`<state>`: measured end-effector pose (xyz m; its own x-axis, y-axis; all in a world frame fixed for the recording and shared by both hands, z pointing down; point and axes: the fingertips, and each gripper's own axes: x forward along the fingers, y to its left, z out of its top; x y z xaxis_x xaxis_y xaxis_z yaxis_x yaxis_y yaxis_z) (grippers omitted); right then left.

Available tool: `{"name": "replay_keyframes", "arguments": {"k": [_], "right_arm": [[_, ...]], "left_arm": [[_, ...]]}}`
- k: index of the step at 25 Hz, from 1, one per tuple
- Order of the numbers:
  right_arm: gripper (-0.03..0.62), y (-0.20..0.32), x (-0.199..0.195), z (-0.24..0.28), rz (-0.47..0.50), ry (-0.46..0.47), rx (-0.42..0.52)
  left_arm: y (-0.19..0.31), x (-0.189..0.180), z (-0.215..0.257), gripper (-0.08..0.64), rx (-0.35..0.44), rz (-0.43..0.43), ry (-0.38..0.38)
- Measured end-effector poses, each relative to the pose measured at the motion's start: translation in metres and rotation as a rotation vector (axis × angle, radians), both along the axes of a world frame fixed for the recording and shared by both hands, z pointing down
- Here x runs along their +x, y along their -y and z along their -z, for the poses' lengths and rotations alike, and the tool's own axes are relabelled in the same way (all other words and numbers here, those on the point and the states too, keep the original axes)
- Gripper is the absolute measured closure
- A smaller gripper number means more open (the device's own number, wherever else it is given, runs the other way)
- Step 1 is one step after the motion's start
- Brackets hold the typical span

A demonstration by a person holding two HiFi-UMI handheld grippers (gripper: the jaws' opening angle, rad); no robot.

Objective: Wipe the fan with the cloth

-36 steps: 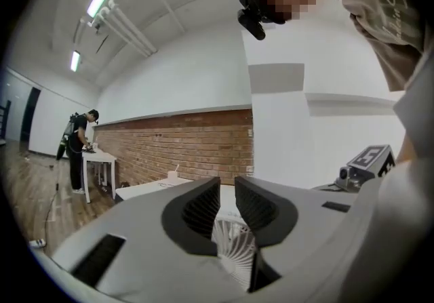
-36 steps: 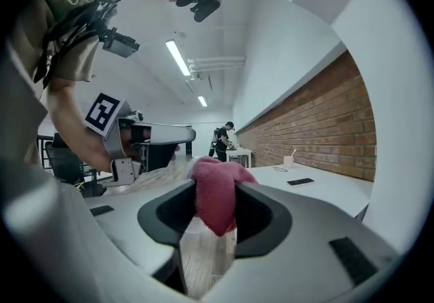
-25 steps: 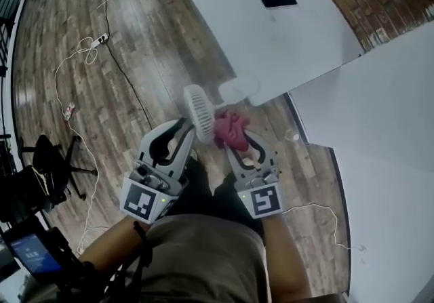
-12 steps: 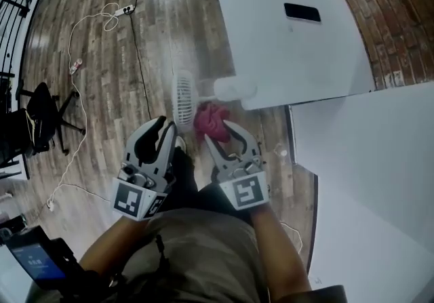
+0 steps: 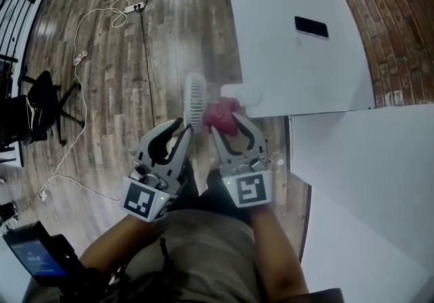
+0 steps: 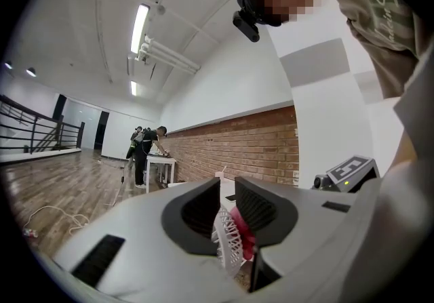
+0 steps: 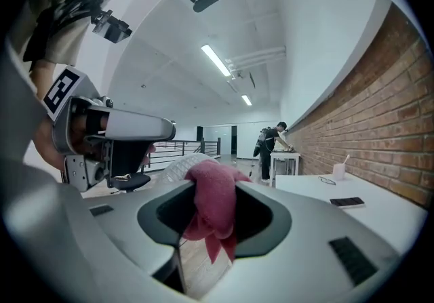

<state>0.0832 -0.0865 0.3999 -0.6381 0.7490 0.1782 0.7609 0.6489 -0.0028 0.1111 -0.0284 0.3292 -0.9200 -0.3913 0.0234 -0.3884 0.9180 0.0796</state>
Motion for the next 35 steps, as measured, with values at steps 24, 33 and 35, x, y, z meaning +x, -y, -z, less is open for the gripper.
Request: {"name": "replay_keyframes", "arguments": {"k": [24, 33, 35], "right_arm": [[0.425, -0.005, -0.024, -0.018, 0.077, 0.002, 0.07], [0.423, -0.01, -0.035, -0.024, 0.07, -0.024, 0.07], [0.422, -0.009, -0.039, -0.026, 0.079, -0.017, 0.078]], "left_arm": [[0.027, -0.023, 0.006, 0.558, -0.04, 0.138, 0.028], [0.015, -0.025, -0.003, 0.558, 0.005, 0.199, -0.018], [0.018, -0.026, -0.005, 0.558, 0.006, 0.194, -0.023]]}}
